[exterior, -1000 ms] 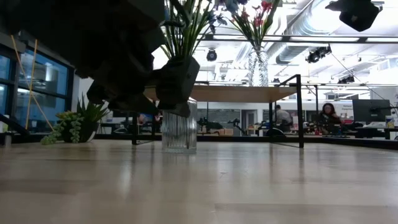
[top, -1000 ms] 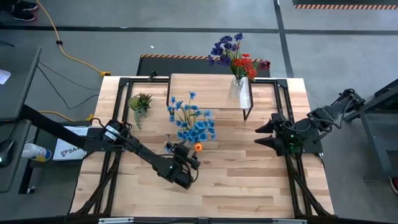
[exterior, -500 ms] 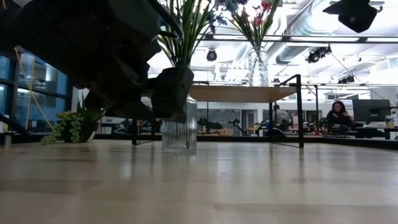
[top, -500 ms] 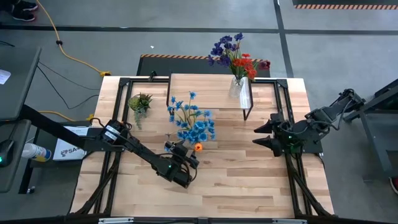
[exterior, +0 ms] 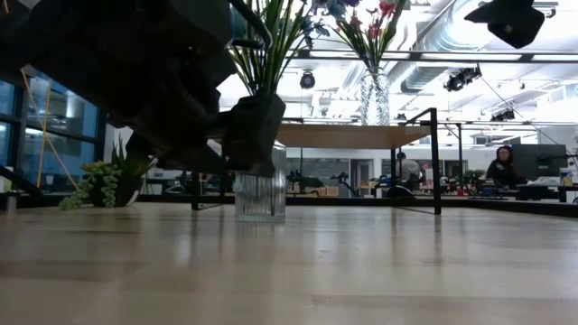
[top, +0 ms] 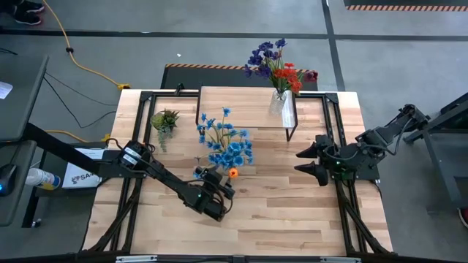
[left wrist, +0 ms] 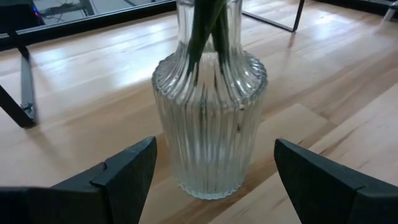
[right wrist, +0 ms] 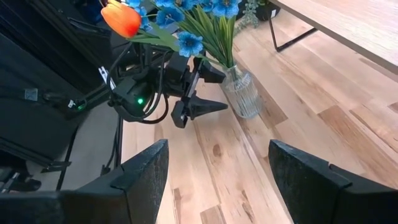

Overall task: Pick and place flowers into a vace then onto a shelf
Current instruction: Put the transparent flower vase on the shelf

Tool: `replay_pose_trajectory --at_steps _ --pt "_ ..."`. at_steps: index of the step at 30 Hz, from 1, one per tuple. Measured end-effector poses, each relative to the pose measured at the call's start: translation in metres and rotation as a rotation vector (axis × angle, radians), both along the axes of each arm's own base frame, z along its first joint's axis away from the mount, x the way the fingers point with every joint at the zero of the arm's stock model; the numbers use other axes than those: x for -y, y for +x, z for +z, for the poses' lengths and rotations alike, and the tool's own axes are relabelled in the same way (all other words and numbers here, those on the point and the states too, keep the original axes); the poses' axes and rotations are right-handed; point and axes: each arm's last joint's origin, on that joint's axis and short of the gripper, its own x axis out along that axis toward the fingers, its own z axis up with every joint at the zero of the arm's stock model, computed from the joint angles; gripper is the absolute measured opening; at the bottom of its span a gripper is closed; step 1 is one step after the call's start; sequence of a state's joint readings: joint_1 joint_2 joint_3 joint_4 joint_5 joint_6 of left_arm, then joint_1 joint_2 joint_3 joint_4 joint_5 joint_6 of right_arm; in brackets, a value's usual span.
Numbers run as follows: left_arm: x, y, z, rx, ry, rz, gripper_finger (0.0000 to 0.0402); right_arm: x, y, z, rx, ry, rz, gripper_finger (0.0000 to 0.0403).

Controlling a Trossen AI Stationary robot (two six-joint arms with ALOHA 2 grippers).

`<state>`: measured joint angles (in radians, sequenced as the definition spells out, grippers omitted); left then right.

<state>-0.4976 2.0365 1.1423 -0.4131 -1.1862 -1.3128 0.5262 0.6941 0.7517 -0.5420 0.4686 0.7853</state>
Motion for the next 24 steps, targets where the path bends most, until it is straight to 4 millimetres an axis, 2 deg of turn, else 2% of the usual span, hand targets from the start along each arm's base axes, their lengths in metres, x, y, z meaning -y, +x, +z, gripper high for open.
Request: replay_pose_trajectory --at_steps 19,24 --pt "0.0006 0.0014 0.0005 0.019 -0.008 0.001 0.0358 -0.0003 0.0 0.0001 0.0 0.004 0.006 0.0266" --pt "0.0006 0.0014 0.0005 0.018 -0.007 0.001 0.0386 -0.0002 0.0 0.0001 0.0 0.003 0.006 0.0266"
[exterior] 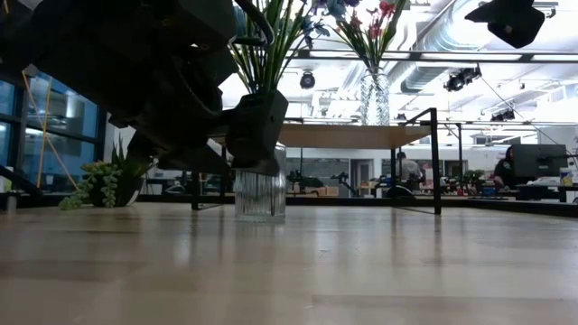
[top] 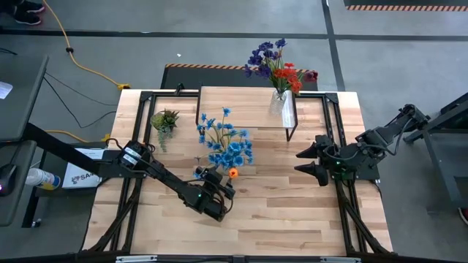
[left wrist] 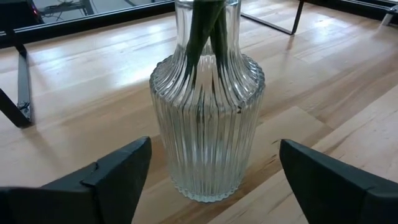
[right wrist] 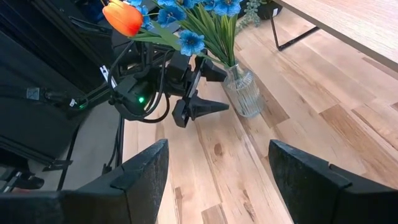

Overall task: Pick and place flowers into a vace then onto a shelf
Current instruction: Put the transparent flower vase on the shelf

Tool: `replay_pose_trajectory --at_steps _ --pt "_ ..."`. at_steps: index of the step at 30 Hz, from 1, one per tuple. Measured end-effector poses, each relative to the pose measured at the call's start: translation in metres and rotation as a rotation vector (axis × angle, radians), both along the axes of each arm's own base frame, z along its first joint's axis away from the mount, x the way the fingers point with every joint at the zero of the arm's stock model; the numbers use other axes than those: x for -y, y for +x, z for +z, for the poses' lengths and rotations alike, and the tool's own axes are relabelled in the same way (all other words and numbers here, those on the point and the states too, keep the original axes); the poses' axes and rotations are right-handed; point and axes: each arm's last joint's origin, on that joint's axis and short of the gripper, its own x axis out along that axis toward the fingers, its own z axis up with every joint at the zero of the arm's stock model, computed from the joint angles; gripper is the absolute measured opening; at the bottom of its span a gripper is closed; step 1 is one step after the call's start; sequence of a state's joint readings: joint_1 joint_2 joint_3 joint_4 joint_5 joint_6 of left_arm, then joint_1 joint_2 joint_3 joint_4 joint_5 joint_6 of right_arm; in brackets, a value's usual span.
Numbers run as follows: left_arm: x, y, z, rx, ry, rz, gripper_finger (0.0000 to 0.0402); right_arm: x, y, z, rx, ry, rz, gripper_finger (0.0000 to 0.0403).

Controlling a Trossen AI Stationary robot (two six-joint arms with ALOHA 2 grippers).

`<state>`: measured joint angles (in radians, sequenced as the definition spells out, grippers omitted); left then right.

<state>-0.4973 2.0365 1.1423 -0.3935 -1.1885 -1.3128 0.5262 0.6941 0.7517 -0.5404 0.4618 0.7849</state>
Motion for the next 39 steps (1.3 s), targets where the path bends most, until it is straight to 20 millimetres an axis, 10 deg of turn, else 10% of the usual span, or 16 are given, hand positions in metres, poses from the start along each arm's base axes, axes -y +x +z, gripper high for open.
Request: replay_pose_trajectory --at_steps 18,39 --pt "-0.0026 0.0013 0.0007 -0.033 0.05 -0.007 0.0347 -0.0004 0.0006 0.0012 0.012 0.009 0.003 0.0266" --pt "-0.0026 0.0013 0.0009 -0.039 0.061 -0.009 0.0393 -0.0004 0.0005 0.0012 0.012 0.008 0.002 0.0266"
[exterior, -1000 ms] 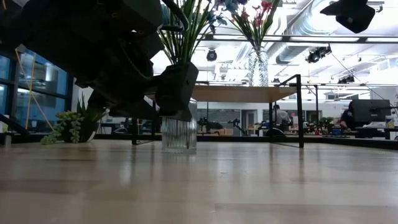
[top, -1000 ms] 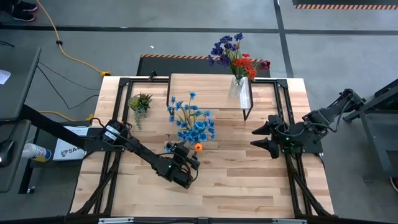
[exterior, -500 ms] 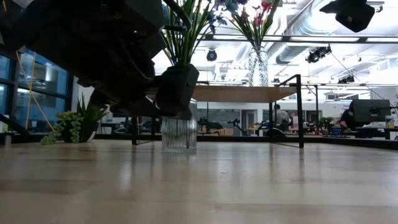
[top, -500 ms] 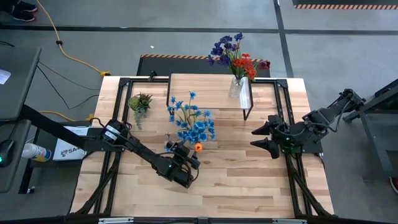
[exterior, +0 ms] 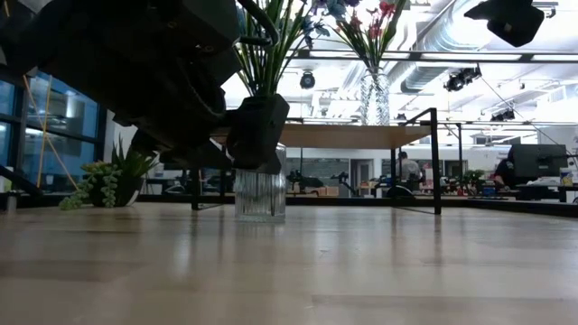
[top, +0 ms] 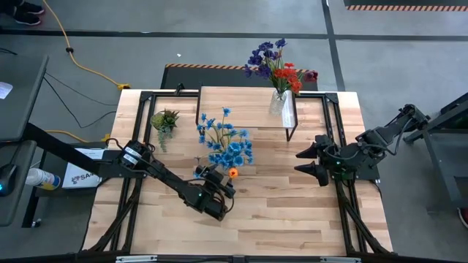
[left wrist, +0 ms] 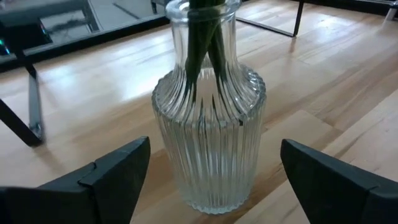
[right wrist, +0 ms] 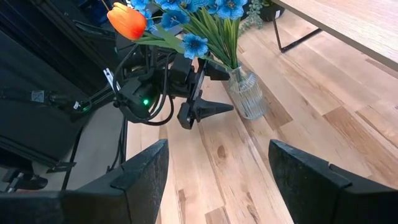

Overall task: Pick and place flowers into a vace then onto a shelf
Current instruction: Put the transparent flower vase on the shelf

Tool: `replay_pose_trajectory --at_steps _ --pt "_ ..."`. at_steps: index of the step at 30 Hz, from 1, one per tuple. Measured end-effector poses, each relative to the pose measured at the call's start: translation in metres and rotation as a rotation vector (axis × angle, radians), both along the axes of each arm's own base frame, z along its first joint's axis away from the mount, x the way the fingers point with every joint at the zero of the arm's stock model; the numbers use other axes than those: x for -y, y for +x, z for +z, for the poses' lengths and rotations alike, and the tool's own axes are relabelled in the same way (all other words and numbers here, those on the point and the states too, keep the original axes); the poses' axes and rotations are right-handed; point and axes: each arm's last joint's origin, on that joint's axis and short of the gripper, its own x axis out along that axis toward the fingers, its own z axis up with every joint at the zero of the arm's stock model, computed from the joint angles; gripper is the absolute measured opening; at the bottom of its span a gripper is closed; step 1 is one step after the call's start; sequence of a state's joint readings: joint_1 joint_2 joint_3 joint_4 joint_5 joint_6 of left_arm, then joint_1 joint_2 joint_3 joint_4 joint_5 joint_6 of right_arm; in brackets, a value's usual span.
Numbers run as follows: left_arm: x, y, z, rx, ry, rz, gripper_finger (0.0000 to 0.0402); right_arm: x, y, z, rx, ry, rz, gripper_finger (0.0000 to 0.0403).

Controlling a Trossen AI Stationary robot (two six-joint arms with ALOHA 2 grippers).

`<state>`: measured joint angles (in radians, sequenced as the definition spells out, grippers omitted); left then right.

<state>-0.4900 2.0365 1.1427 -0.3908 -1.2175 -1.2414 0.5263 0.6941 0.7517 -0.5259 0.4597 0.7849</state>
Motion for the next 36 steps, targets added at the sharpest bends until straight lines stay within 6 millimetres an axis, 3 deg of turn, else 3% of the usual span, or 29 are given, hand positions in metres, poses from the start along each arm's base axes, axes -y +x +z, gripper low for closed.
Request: replay_pose_trajectory --at_steps 16,31,36 --pt "-0.001 0.001 0.002 -0.002 0.069 0.005 0.0399 0.0 0.0 0.0 0.001 0.0 -0.001 0.0266" --pt "-0.027 0.015 0.002 0.021 -0.008 0.07 0.0394 0.0 0.001 0.001 0.013 0.008 0.0 0.0266" --pt "-0.027 0.015 0.001 0.012 -0.009 0.066 0.0393 0.0 0.001 0.001 0.012 0.008 0.0 0.0266"
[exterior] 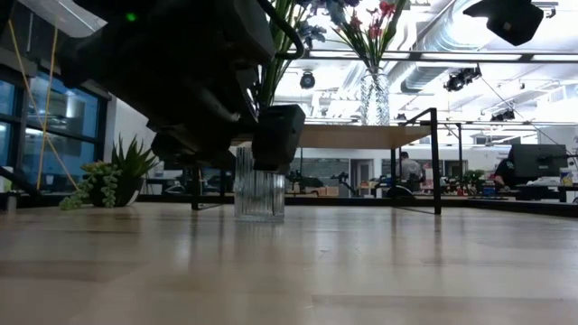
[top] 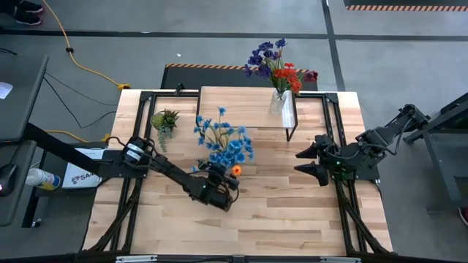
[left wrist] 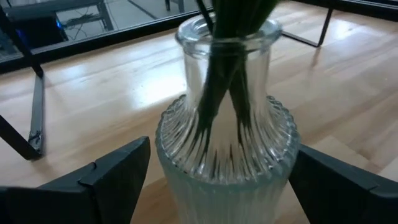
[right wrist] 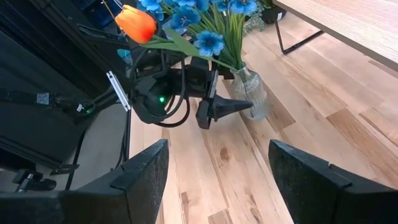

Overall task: Pick and place flowers into a vace then onto a shelf
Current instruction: Put the transparent flower vase on the shelf

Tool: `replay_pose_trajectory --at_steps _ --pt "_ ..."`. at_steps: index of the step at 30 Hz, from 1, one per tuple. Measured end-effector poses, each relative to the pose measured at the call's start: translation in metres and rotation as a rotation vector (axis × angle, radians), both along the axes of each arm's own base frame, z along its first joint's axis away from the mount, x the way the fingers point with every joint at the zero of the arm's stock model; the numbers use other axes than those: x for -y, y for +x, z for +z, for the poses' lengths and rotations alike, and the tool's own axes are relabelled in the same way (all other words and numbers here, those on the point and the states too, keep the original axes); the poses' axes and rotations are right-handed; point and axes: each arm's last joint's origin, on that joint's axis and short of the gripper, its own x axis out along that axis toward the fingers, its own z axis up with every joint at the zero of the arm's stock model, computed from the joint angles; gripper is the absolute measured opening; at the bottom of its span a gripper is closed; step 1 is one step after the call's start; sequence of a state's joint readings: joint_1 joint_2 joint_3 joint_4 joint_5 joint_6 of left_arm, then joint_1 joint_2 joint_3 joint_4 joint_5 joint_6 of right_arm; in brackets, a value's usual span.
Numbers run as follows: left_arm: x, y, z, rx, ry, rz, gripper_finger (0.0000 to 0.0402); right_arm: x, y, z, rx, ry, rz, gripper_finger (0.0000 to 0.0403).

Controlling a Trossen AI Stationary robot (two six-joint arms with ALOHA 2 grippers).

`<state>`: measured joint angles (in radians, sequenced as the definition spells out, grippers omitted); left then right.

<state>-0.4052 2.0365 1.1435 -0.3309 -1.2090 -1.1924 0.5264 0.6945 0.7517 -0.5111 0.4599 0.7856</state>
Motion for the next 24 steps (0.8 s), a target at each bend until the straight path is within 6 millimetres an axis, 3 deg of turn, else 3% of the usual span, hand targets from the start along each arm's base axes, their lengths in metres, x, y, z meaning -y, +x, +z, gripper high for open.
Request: replay_pose_trajectory --at_steps 24 --pt "0.0002 0.0001 -0.0006 -0.017 -0.016 -0.011 0.0395 -0.0001 0.0 0.0 0.0 0.001 0.003 0.0266"
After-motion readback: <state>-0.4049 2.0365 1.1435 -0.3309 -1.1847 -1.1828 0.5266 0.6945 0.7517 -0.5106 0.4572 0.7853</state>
